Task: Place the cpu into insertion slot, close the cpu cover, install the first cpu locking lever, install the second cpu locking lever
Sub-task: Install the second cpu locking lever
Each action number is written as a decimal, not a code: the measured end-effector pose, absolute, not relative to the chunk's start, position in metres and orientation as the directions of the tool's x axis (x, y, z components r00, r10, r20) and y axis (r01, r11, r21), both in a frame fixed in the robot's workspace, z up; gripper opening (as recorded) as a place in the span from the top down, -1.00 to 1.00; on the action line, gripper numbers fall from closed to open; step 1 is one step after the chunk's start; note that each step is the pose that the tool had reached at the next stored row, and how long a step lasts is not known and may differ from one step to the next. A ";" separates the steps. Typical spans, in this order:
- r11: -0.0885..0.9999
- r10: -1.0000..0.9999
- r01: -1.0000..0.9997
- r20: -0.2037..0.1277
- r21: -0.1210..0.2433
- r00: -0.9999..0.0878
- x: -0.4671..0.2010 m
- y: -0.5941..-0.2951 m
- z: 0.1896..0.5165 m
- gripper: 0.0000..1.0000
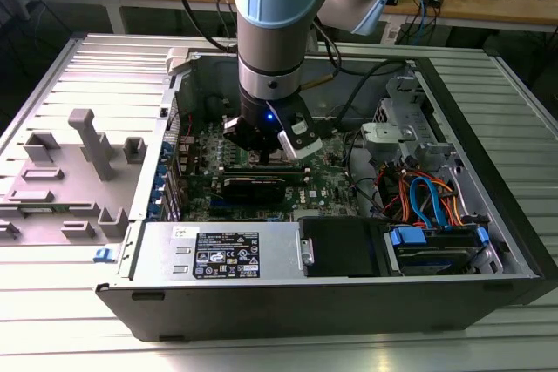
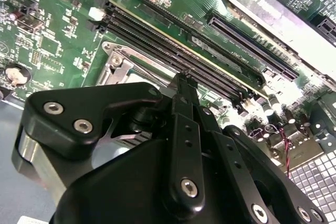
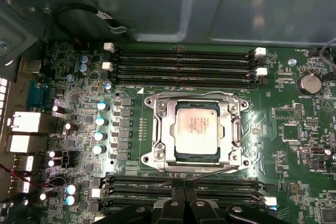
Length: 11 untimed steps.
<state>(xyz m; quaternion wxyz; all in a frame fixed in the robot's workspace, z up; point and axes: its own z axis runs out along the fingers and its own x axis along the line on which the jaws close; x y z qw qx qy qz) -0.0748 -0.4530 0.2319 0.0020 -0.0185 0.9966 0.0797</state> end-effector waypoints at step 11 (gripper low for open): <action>0.985 -0.037 -0.037 -0.007 0.169 -0.999 -0.078 -0.453 0.230 0.79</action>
